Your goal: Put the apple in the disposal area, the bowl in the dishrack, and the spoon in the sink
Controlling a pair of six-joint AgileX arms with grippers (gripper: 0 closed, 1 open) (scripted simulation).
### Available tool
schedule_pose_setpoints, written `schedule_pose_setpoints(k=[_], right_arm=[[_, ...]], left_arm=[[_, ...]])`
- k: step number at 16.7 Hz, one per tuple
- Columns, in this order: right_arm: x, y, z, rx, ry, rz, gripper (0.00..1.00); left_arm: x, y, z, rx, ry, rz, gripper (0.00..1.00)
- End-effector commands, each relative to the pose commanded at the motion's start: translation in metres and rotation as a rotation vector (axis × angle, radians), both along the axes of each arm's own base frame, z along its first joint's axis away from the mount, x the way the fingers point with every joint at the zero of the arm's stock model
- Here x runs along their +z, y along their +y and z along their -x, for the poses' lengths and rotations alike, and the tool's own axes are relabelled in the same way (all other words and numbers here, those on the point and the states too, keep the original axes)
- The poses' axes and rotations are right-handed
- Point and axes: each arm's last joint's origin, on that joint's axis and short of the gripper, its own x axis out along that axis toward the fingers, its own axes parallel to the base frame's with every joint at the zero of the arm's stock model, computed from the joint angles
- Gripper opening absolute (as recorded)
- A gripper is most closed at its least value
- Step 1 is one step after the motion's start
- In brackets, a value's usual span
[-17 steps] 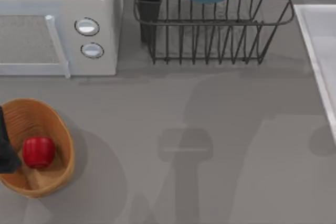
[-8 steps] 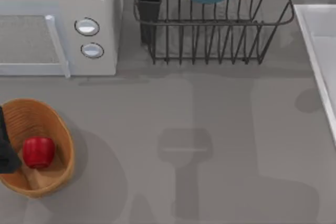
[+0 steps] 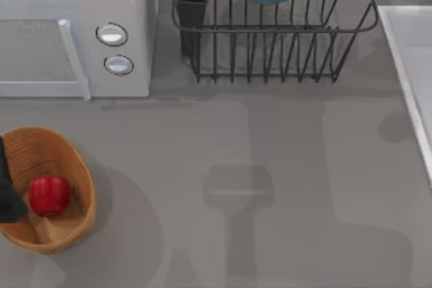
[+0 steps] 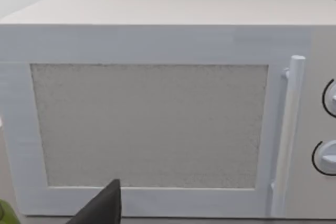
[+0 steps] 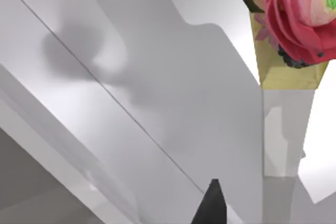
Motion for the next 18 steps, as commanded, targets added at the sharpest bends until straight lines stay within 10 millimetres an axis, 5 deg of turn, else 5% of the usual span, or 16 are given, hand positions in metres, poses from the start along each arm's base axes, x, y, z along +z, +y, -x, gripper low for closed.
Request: schedule_pose_setpoints(k=[10, 16, 18], right_arm=[[-0.040, 0.003, -0.003, 0.007, 0.012, -0.001, 0.00], [-0.043, 0.004, -0.002, 0.007, 0.004, 0.001, 0.00], [-0.043, 0.004, -0.002, 0.007, 0.004, 0.001, 0.15]], left_arm=[[0.000, 0.000, 0.000, 0.000, 0.000, 0.000, 1.00], [0.000, 0.000, 0.000, 0.000, 0.000, 0.000, 1.00], [0.000, 0.000, 0.000, 0.000, 0.000, 0.000, 1.00]])
